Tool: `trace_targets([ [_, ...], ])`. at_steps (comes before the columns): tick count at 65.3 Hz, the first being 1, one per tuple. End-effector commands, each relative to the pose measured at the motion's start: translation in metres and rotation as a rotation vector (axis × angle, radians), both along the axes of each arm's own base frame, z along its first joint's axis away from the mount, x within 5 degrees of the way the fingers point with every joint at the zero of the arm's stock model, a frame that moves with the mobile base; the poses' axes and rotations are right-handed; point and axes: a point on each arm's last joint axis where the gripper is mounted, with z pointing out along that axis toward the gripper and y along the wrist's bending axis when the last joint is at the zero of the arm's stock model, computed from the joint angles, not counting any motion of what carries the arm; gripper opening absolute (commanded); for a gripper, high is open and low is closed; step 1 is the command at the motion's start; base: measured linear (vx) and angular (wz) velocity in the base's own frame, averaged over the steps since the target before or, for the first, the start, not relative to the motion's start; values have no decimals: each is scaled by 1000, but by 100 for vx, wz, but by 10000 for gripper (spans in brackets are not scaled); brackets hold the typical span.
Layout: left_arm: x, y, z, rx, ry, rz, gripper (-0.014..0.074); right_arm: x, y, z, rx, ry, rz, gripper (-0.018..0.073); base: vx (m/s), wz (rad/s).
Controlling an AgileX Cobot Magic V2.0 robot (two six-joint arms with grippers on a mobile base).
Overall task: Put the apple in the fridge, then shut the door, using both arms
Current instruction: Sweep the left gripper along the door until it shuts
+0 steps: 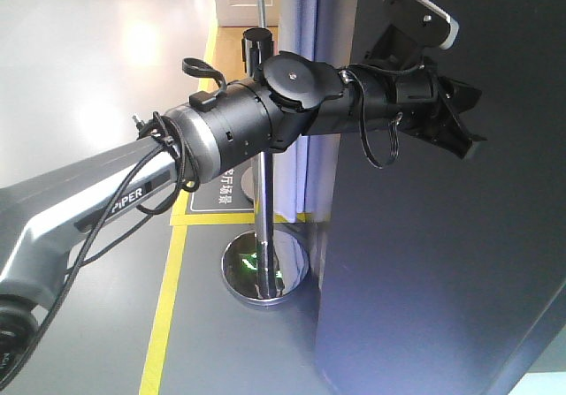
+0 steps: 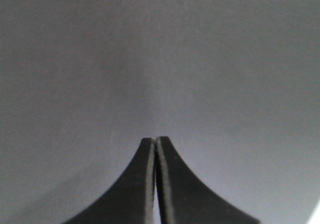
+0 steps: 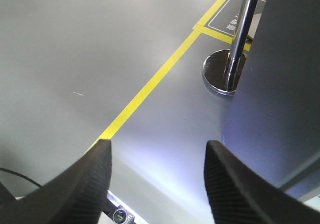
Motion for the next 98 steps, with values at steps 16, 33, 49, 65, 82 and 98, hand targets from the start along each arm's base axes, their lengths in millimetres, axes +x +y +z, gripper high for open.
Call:
trace_targets([
  [16, -17, 27, 50, 78, 0, -17, -6, 3, 2, 10, 33, -56, 0, 396, 0, 0],
  [33, -27, 75, 66, 390, 141, 193, -6, 3, 2, 10, 33, -56, 0, 396, 0, 0],
  [49, -49, 121, 95, 454, 121, 292, -6, 4, 2, 12, 43, -73, -4, 396, 0, 0],
  [65, -62, 173, 76, 418, 159, 403, -6, 7, 3, 17, 75, -123, -13, 396, 0, 0],
  [82, -100, 219, 57, 367, 133, 470, -6, 14, 4, 22, 97, -173, -34, 365, 0, 0],
  [98, -143, 248, 45, 302, 77, 491, -6, 34, 10, 26, 78, -177, -58, 272, 0, 0],
])
